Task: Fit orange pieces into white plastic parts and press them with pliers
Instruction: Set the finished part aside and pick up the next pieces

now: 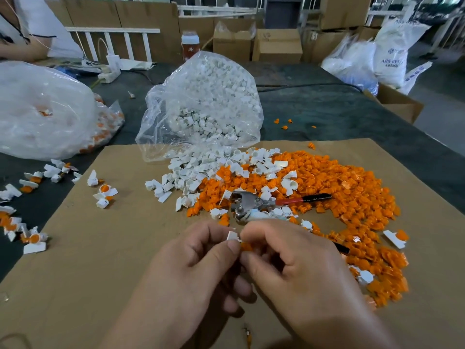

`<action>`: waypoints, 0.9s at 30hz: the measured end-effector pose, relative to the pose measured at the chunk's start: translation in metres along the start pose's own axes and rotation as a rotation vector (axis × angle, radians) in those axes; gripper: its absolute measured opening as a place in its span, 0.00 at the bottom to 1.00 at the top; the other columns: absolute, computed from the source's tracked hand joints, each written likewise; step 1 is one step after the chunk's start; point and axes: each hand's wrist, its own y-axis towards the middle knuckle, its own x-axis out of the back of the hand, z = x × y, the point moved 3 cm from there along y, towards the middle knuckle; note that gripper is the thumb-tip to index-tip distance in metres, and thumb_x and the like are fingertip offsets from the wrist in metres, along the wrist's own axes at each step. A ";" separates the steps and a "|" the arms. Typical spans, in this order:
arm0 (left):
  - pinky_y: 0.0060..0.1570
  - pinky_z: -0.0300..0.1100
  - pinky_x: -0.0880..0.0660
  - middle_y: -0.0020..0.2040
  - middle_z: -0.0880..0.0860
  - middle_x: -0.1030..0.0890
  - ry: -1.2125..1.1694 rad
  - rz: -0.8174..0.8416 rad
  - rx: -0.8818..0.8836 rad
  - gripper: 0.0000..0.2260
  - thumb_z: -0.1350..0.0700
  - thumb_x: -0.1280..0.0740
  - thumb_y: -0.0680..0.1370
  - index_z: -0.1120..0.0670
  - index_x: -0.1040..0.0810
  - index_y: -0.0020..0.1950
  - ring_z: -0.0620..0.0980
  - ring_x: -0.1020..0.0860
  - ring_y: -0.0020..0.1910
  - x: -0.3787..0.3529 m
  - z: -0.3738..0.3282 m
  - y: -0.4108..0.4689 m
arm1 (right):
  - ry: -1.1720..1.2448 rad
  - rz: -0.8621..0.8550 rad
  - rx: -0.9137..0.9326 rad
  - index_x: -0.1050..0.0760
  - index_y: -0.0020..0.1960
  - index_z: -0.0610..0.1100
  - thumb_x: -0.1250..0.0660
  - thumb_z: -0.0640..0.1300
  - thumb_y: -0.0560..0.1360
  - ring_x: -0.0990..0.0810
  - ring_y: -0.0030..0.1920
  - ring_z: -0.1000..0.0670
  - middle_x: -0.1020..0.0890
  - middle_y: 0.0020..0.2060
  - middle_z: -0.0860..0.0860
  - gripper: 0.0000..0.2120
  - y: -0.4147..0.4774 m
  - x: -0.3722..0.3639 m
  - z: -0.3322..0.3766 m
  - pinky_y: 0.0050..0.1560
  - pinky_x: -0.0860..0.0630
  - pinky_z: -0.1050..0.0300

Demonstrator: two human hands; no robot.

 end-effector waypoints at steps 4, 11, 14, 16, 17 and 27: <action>0.34 0.48 0.22 0.34 0.62 0.17 -0.020 -0.004 0.041 0.11 0.57 0.37 0.82 0.49 0.18 0.44 0.57 0.21 0.27 -0.001 0.005 0.002 | -0.112 0.017 0.128 0.28 0.54 0.60 0.39 0.52 0.77 0.24 0.45 0.61 0.26 0.45 0.61 0.07 0.001 0.000 0.005 0.40 0.27 0.65; 0.33 0.48 0.21 0.33 0.56 0.16 0.066 -0.109 0.001 0.11 0.57 0.37 0.82 0.47 0.21 0.42 0.55 0.19 0.30 -0.001 0.008 -0.001 | -0.101 -0.006 0.149 0.29 0.54 0.60 0.41 0.52 0.78 0.25 0.46 0.61 0.27 0.47 0.62 0.07 0.000 -0.001 0.006 0.41 0.27 0.66; 0.32 0.46 0.23 0.32 0.55 0.17 0.078 -0.113 0.013 0.11 0.57 0.37 0.82 0.49 0.21 0.41 0.54 0.19 0.30 -0.002 0.007 -0.003 | -0.161 0.026 0.174 0.27 0.53 0.57 0.38 0.48 0.77 0.25 0.44 0.59 0.26 0.46 0.61 0.07 0.001 -0.004 0.007 0.39 0.25 0.63; 0.29 0.46 0.22 0.33 0.59 0.17 0.008 -0.113 0.083 0.10 0.59 0.38 0.83 0.54 0.21 0.43 0.54 0.19 0.29 -0.002 0.008 -0.002 | -0.188 0.065 0.223 0.24 0.50 0.53 0.39 0.46 0.75 0.24 0.42 0.59 0.23 0.44 0.59 0.07 0.001 -0.006 0.009 0.39 0.23 0.59; 0.28 0.45 0.22 0.33 0.61 0.17 -0.024 -0.110 0.114 0.10 0.60 0.38 0.83 0.57 0.22 0.44 0.54 0.19 0.29 -0.002 0.007 -0.001 | -0.190 0.078 0.238 0.24 0.49 0.53 0.41 0.46 0.74 0.24 0.42 0.59 0.23 0.43 0.59 0.08 0.001 -0.007 0.009 0.39 0.23 0.60; 0.44 0.53 0.21 0.38 0.51 0.15 0.247 -0.081 -0.059 0.11 0.57 0.36 0.81 0.41 0.20 0.48 0.53 0.15 0.38 0.005 0.010 0.000 | -0.116 -0.003 0.088 0.28 0.47 0.58 0.42 0.56 0.74 0.25 0.43 0.62 0.26 0.40 0.62 0.05 0.001 -0.004 0.002 0.38 0.26 0.64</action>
